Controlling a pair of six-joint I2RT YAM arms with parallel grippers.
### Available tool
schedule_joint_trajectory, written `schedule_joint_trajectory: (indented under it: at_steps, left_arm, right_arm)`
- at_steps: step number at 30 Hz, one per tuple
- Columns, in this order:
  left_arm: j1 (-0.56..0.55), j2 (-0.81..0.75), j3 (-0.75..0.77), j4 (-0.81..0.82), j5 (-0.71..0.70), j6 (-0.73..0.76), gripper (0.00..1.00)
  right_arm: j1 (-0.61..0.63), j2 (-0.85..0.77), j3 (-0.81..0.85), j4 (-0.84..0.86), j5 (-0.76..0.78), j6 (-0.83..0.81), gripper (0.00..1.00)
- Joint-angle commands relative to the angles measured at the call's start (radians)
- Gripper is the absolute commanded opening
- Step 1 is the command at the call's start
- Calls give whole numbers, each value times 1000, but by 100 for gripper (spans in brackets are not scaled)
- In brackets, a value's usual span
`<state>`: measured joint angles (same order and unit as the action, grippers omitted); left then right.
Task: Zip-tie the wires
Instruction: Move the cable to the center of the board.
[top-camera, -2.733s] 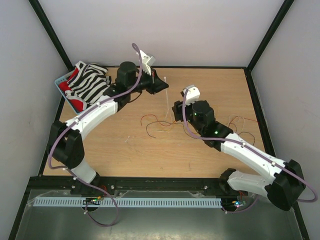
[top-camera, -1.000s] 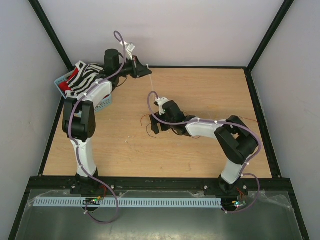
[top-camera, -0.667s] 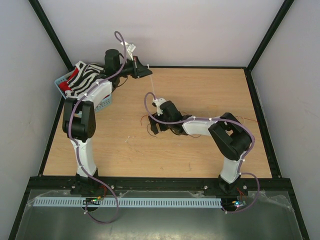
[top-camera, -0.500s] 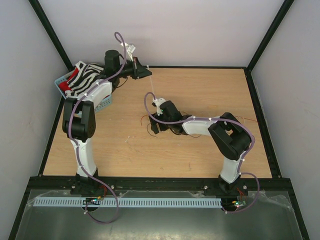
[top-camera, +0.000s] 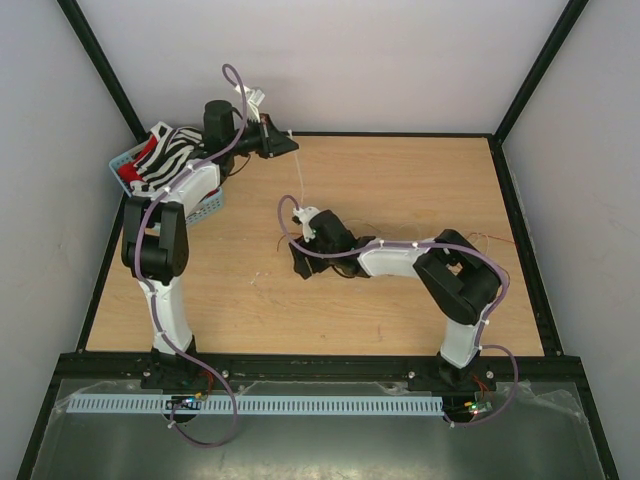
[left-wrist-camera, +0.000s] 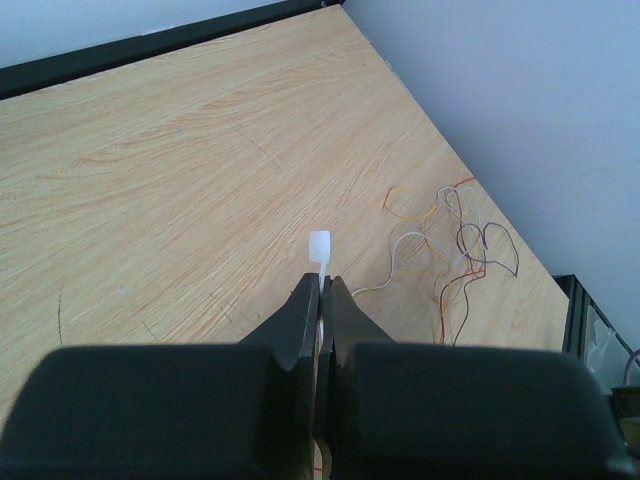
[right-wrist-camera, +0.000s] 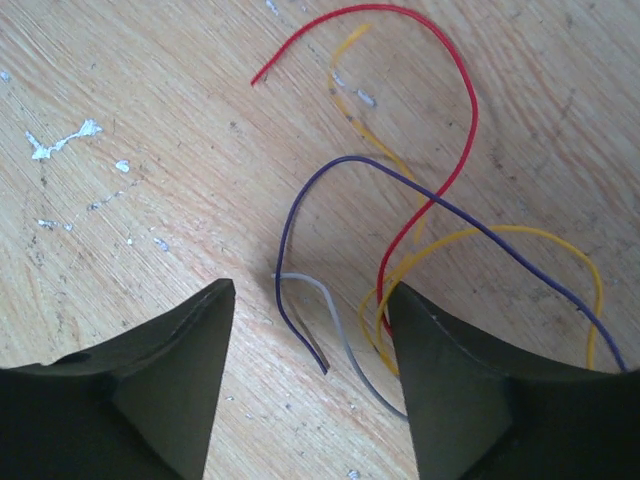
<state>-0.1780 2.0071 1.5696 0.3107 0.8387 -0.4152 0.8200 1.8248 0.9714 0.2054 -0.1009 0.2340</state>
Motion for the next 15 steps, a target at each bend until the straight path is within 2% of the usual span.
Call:
schedule_joint_trajectory:
  at_steps: [1, 4, 12, 15]
  left_arm:
    - [6, -61, -16, 34, 19, 11, 0]
    - [13, -77, -33, 34, 13, 12, 0]
    - [60, -145, -96, 38, -7, -18, 0]
    - [77, -179, -132, 39, -16, -33, 0]
  right_arm:
    - [17, 13, 19, -66, 28, -3, 67]
    - [34, 29, 38, -82, 55, -14, 59]
    - [58, 49, 76, -99, 70, -27, 28]
    - [72, 59, 97, -101, 60, -24, 21]
